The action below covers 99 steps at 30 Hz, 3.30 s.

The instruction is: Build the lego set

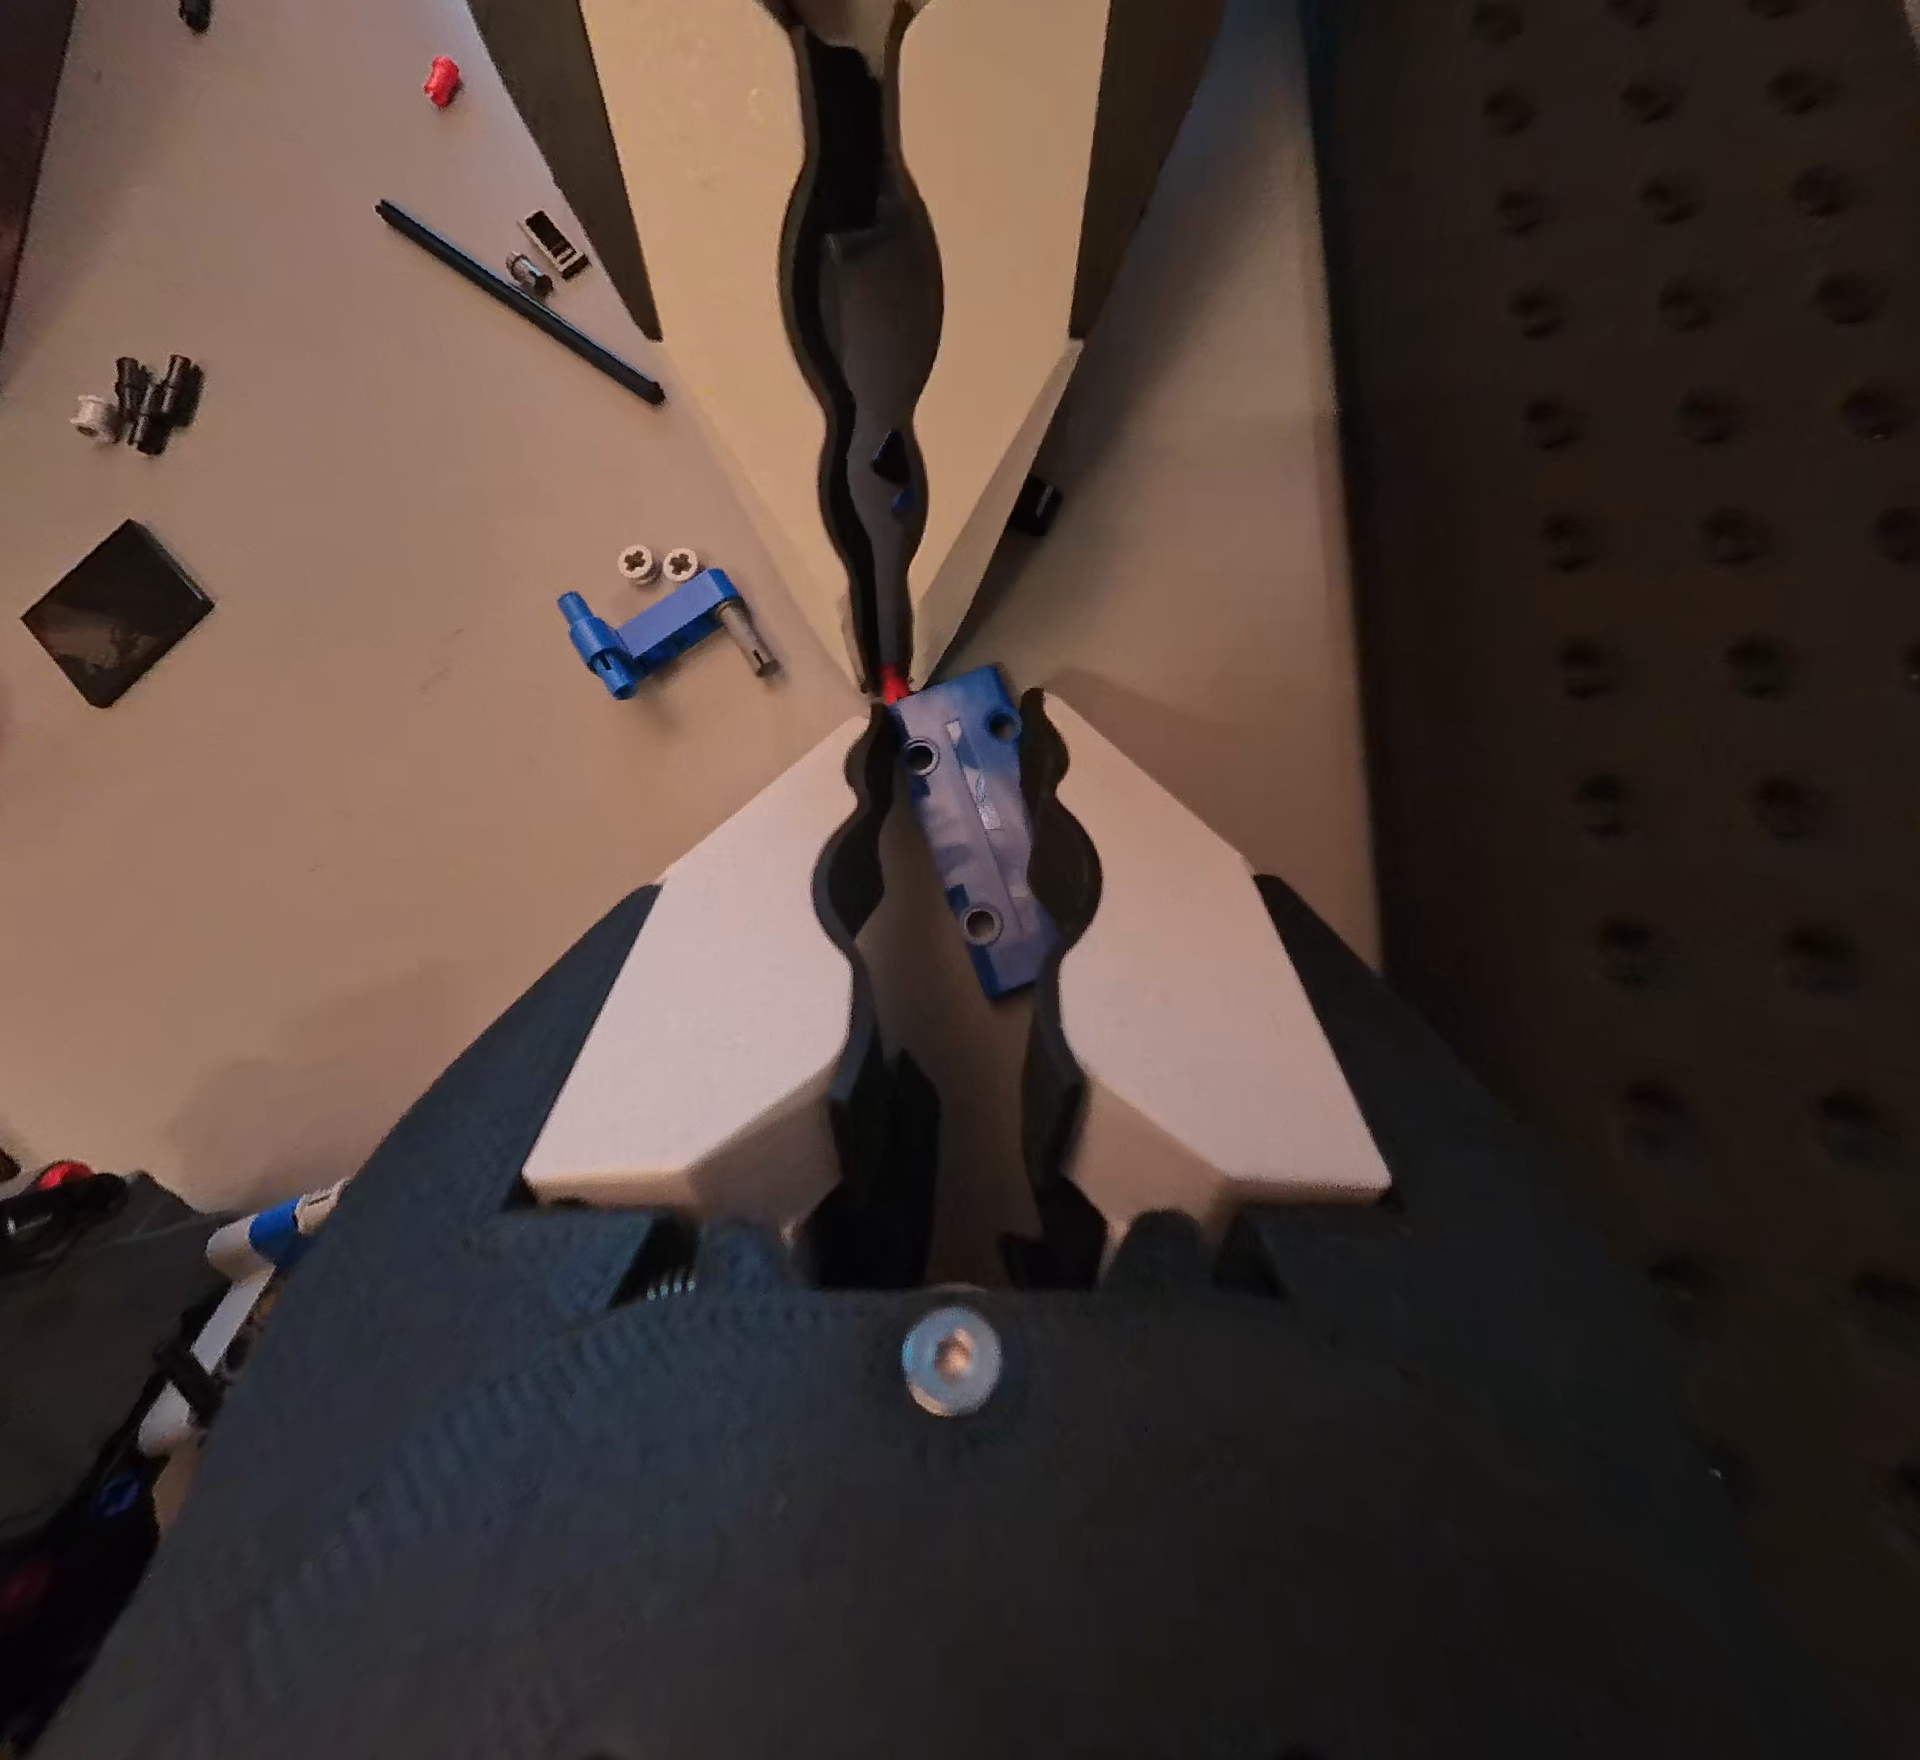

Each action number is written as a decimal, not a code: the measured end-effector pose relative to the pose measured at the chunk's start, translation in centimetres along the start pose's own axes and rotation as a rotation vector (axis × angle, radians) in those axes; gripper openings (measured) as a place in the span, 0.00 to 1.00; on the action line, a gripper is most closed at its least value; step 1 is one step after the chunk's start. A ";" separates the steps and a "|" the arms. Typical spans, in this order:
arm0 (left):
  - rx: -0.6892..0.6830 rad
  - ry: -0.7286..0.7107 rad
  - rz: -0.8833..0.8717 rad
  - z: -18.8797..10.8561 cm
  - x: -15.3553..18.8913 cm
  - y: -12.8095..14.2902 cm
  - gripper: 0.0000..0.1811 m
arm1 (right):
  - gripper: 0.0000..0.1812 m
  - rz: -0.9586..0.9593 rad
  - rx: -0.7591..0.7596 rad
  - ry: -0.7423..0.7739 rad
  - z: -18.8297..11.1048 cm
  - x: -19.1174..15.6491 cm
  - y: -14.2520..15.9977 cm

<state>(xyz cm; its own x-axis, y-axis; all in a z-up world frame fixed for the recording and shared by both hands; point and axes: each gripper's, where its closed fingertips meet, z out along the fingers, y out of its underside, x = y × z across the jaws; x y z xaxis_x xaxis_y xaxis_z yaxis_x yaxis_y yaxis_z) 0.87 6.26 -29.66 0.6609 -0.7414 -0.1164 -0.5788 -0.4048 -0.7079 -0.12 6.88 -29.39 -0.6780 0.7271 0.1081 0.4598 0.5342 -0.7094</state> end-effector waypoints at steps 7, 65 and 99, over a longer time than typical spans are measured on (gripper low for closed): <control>0.006 0.015 0.012 -0.1 0.1 0.0 0.13 | 0.02 -0.019 0.011 -0.079 0.0 0.0 0.0; -0.002 -0.011 0.035 0.2 -0.2 -0.1 0.13 | 0.01 -0.031 -0.021 -0.107 0.0 -0.2 -0.1; 0.018 0.069 0.081 0.0 0.4 -0.2 0.13 | 0.00 -0.171 -0.015 -0.121 -0.5 -0.4 0.5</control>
<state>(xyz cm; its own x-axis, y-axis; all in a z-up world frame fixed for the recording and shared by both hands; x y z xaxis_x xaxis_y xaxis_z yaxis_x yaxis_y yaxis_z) 1.26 6.05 -29.61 0.5779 -0.8063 -0.1262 -0.6196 -0.3328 -0.7109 0.67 7.03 -29.47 -0.8106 0.5683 0.1411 0.3395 0.6524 -0.6776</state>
